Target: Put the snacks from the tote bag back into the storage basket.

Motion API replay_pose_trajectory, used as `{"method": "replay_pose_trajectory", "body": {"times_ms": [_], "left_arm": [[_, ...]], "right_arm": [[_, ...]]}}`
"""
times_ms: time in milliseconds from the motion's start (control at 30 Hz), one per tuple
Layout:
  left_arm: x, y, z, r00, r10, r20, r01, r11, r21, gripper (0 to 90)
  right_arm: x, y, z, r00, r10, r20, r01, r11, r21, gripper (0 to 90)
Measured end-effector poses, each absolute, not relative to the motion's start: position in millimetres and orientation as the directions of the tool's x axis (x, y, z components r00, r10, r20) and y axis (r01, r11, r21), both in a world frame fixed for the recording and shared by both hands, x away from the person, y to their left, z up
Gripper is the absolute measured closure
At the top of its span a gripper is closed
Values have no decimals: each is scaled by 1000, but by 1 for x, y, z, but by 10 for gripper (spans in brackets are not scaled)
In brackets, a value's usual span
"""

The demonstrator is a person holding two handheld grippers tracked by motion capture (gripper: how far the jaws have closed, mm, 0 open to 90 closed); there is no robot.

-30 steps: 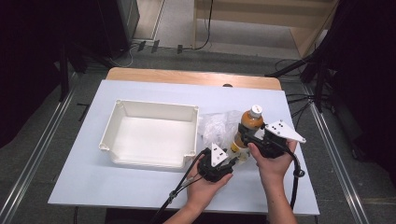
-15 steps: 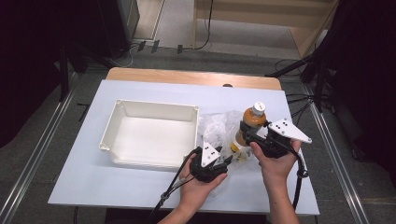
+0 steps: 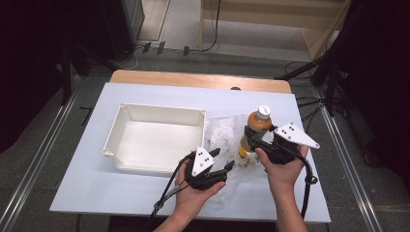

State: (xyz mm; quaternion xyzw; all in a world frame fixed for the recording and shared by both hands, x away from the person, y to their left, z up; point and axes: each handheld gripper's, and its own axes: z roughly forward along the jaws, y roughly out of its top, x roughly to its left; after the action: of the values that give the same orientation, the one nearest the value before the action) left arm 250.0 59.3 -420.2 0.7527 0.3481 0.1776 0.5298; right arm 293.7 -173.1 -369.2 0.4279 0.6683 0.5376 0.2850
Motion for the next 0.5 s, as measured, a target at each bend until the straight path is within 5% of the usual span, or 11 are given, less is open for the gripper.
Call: {"method": "replay_pose_trajectory", "body": {"times_ms": [500], "left_arm": [[242,105,-416,672,733,-107,336,-173,926,309]], "right_arm": [[296,-158,-377,-495,866,67,281,87,956,373]]}}
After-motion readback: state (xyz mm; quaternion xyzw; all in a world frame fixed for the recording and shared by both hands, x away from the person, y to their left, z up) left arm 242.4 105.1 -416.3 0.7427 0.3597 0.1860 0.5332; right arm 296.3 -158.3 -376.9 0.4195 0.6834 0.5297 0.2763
